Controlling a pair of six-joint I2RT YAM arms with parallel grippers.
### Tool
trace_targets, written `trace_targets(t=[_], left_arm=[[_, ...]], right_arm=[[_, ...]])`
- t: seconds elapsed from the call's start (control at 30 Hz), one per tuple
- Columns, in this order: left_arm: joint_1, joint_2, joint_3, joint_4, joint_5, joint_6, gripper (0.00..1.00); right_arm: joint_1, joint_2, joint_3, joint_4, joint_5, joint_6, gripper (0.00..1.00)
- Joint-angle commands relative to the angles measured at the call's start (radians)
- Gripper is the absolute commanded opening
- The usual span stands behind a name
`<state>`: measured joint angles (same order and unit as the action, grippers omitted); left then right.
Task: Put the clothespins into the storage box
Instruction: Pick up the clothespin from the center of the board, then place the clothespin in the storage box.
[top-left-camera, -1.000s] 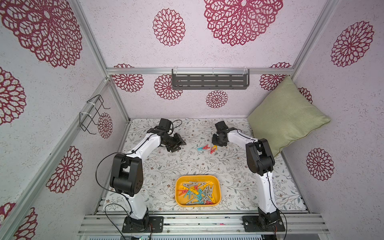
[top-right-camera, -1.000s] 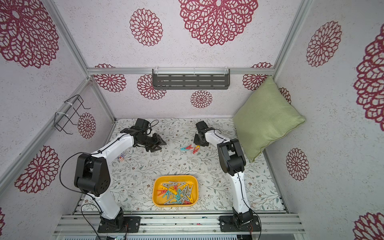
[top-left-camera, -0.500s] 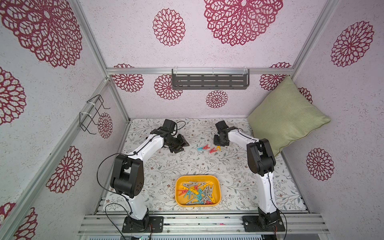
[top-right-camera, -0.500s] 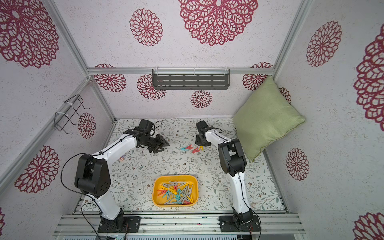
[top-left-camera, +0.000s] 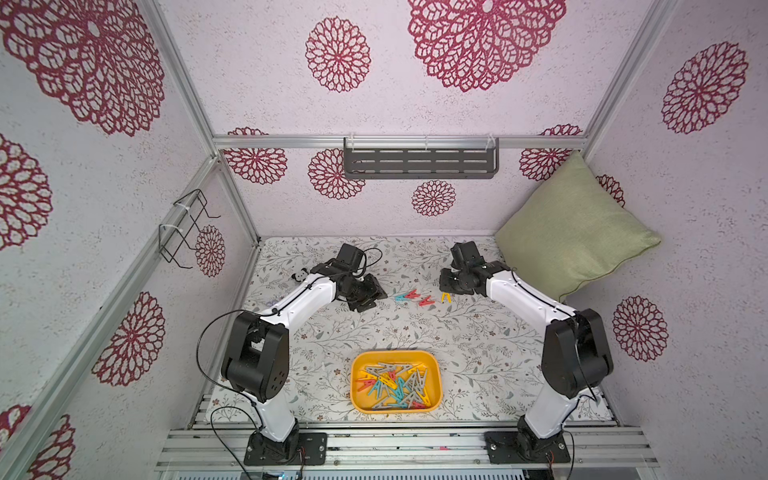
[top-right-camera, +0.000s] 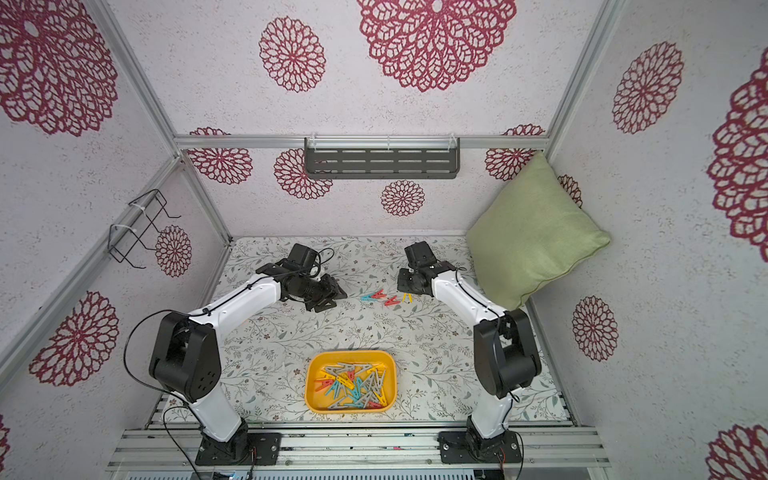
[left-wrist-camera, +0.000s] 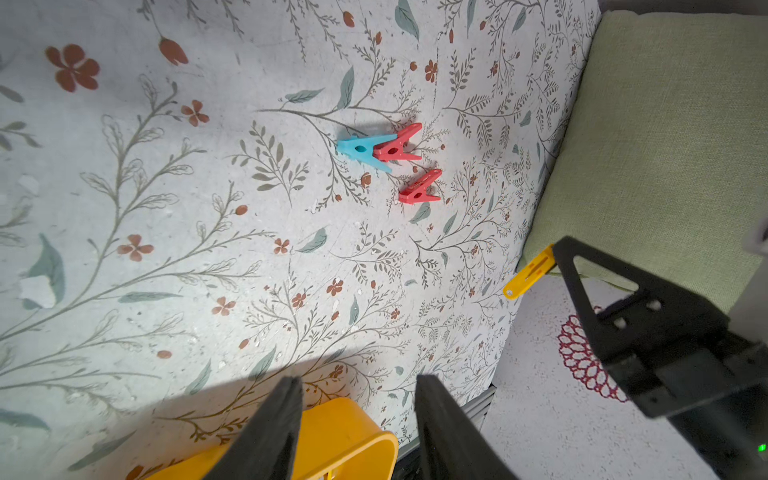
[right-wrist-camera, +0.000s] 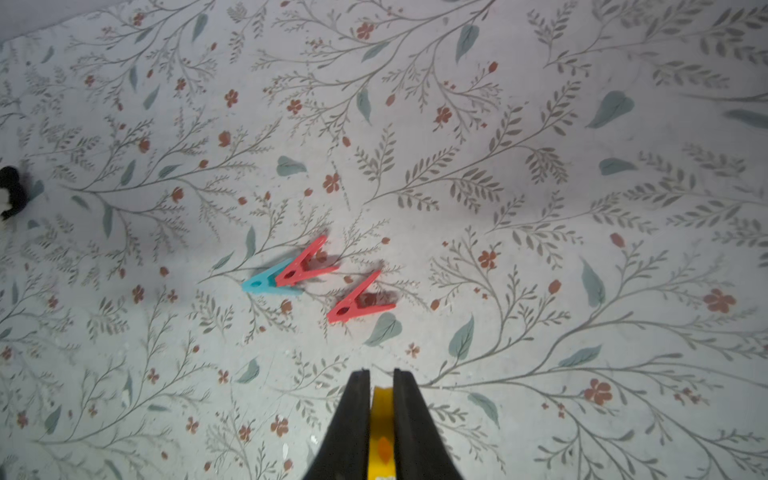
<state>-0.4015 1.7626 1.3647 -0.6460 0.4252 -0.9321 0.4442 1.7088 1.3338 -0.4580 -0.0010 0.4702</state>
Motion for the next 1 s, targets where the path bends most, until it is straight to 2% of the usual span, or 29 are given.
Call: trace_targets(t=[0.0,0.33,0.53,0.63,0.8,0.97], left_arm=[[-0.005,-0.033,-0.009,0.023,-0.026,-0.007,0.51],[-0.001,-0.048,-0.047,0.034,-0.052,-0.030,0.51],[0.007,-0.067,-0.068,0.043,-0.060,-0.040,0.51],[0.007,-0.075,-0.079,0.050,-0.064,-0.049,0.51],[0.007,-0.086,-0.090,0.067,-0.063,-0.063,0.51],[0.007,-0.086,-0.077,0.068,-0.058,-0.060,0.51]], right_arm=[[0.074,-0.096,-0.081,0.024,-0.100,-0.027,0.16],[0.336,-0.288,-0.264,0.057,-0.231,-0.076,0.16],[0.452,-0.302,-0.311,0.036,-0.293,-0.101,0.18],[0.476,-0.302,-0.318,0.028,-0.303,-0.117,0.27],[0.473,-0.321,-0.288,0.019,-0.243,-0.136,0.54],[0.415,-0.292,-0.227,-0.003,-0.157,-0.143,0.56]])
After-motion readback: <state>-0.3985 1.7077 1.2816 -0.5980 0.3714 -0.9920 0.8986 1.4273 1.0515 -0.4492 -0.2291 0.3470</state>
